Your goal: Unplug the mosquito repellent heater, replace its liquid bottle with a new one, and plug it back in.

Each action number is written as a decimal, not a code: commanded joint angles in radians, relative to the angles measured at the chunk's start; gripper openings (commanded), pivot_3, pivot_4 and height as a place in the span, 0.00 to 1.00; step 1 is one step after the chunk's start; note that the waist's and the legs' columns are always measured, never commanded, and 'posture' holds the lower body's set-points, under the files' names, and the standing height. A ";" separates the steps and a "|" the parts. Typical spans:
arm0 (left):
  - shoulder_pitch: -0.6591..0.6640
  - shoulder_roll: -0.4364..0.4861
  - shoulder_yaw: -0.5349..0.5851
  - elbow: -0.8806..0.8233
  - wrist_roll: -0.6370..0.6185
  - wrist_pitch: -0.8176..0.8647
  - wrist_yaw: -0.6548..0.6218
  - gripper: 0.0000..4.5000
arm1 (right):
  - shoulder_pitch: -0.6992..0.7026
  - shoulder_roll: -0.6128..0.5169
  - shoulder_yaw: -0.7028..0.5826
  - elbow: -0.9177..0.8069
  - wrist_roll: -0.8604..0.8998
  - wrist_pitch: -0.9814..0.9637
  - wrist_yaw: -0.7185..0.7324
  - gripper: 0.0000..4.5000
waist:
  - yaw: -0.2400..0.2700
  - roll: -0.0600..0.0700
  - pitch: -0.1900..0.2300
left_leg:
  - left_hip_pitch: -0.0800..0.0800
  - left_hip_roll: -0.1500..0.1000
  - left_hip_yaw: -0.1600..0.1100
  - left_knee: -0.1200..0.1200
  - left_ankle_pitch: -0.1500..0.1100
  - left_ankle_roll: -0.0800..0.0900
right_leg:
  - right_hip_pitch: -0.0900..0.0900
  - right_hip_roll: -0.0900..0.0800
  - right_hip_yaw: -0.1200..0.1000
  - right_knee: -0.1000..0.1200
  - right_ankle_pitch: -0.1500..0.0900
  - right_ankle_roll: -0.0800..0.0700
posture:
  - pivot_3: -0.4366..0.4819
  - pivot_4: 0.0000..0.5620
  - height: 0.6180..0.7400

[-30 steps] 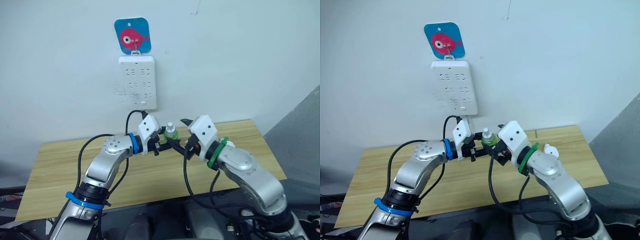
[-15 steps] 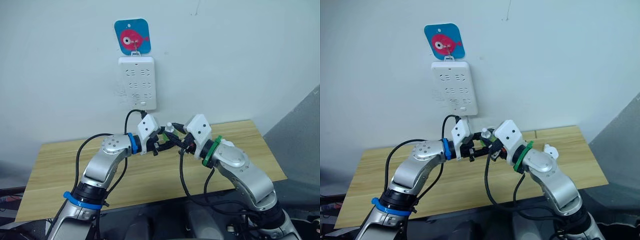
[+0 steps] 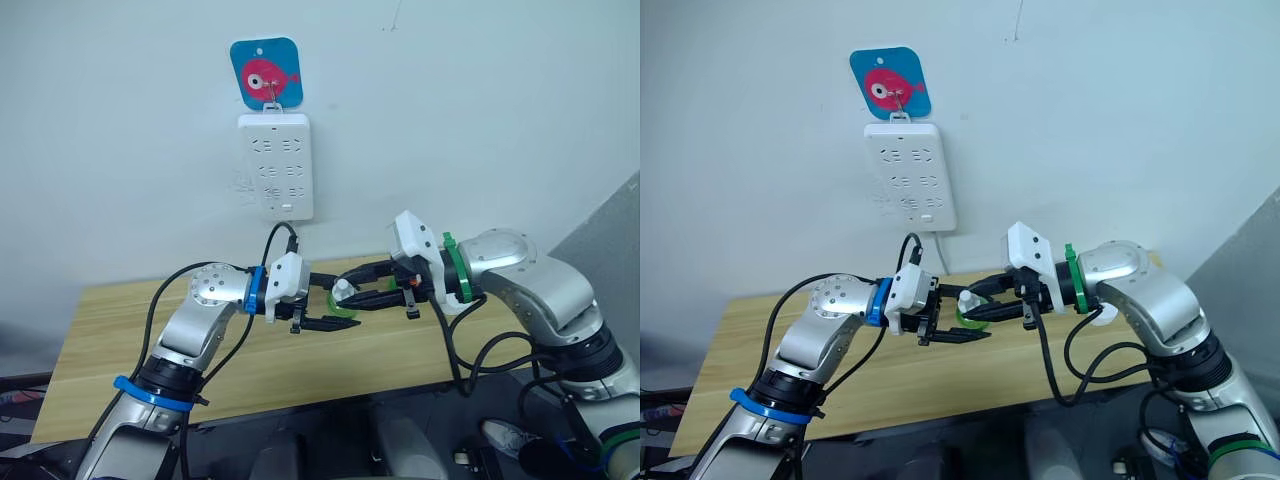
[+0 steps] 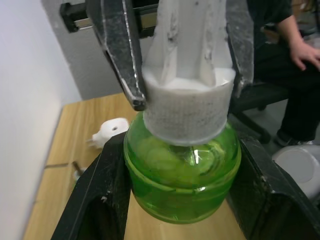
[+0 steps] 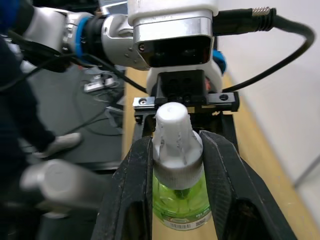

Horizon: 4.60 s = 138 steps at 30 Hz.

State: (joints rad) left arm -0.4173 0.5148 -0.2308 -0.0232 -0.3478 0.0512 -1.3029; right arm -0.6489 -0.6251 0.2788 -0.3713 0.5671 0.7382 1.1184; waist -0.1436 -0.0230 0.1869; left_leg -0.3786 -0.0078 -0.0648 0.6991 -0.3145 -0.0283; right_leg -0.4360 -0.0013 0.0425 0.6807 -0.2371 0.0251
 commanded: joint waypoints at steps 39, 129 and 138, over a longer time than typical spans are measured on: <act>0.016 0.001 0.039 -0.050 0.001 0.116 0.104 0.51 | 0.313 -0.003 -0.196 -0.326 -0.014 0.069 -0.364 0.68 | -0.019 0.000 0.000 | 0.015 0.001 0.000 -0.002 0.000 0.000 | 0.015 0.004 0.002 -0.002 -0.001 0.001 | 0.23 0.26 1.00; 0.062 -0.007 0.022 -0.091 0.003 0.118 0.107 0.51 | 0.113 0.074 -0.026 -0.288 0.015 0.167 -0.478 0.68 | -0.022 0.001 0.000 | 0.014 0.002 0.002 -0.003 0.000 0.001 | 0.015 0.007 0.004 -0.005 -0.004 0.006 | 0.23 0.24 1.00; 0.069 -0.007 0.029 -0.090 0.005 0.118 0.117 0.51 | 0.113 0.064 -0.031 -0.301 0.045 0.183 -0.441 0.08 | -0.020 0.001 0.000 | 0.014 0.002 0.000 -0.003 0.000 0.001 | 0.015 0.005 0.003 -0.005 -0.004 0.006 | 0.24 0.24 1.00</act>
State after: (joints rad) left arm -0.3442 0.5082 -0.2109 -0.0807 -0.3308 0.1862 -1.1893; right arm -0.5253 -0.5548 0.2575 -0.6375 0.5953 0.9207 0.6627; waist -0.1640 -0.0225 0.1869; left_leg -0.3647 -0.0059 -0.0646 0.6958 -0.3145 -0.0277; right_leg -0.4214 0.0040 0.0458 0.6760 -0.2411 0.0308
